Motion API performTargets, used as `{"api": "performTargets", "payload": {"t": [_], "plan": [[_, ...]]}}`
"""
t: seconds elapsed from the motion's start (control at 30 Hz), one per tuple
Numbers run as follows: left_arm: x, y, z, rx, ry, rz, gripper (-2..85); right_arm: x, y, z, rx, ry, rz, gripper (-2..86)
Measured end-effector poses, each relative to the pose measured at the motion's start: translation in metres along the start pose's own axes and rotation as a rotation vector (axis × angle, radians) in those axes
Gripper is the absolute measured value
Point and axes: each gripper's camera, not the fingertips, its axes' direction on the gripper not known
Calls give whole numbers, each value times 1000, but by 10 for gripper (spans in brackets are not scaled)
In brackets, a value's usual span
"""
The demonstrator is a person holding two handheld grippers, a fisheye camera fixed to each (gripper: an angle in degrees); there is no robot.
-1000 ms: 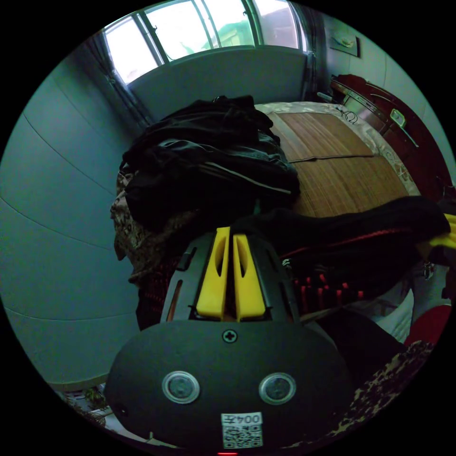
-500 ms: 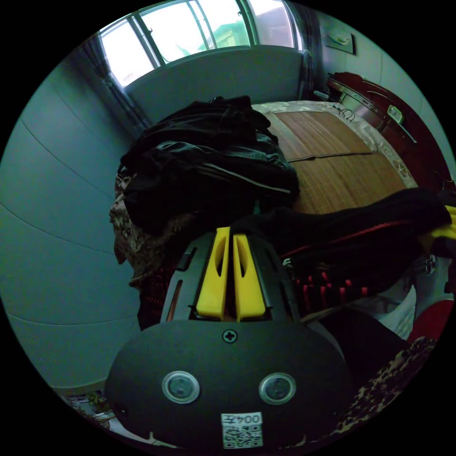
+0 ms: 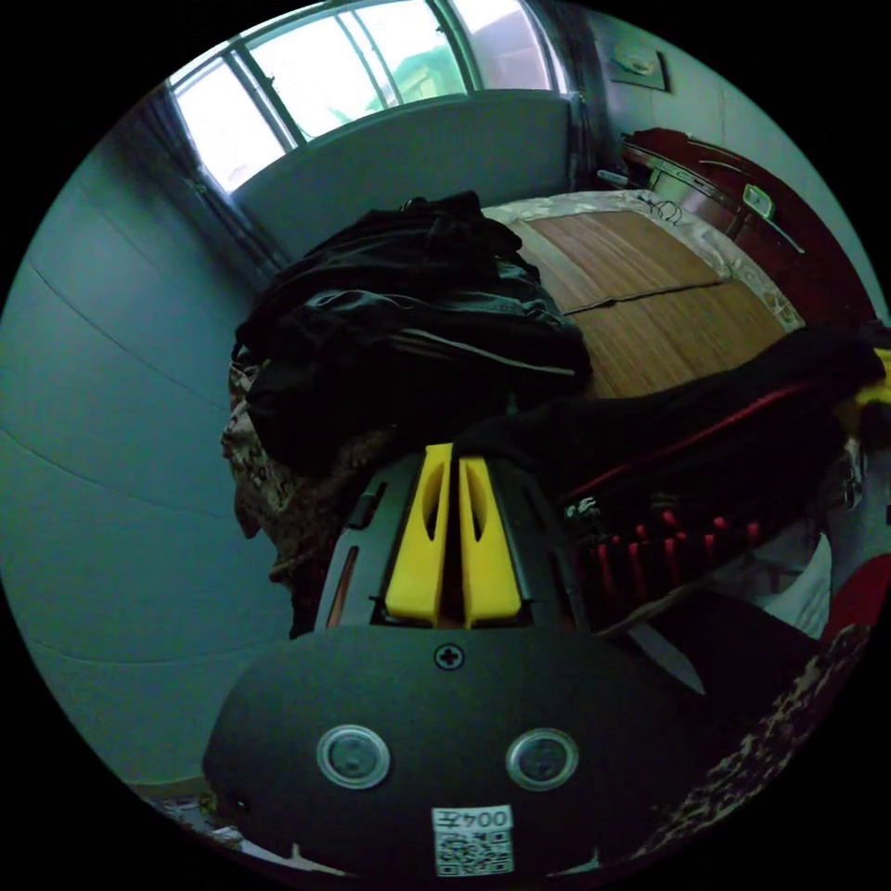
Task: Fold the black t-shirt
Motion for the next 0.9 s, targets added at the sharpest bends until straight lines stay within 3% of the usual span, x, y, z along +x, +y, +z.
{"api": "performTargets", "payload": {"t": [0.3,0.6,0.7,0.8,0.9], "plan": [[-10,-9,-30,99,177,335,104,37,-2,-82,-16,-3,-166,23],[84,-62,-54,206,325,577,149,51,7,-166,-89,92,-347,20],[124,-83,-56,262,350,600,139,62,20,-185,-115,131,-345,19],[156,-104,-69,361,278,568,67,81,42,-205,-137,211,-327,20],[170,-131,-82,364,327,558,18,111,73,-231,-132,246,-287,20]]}}
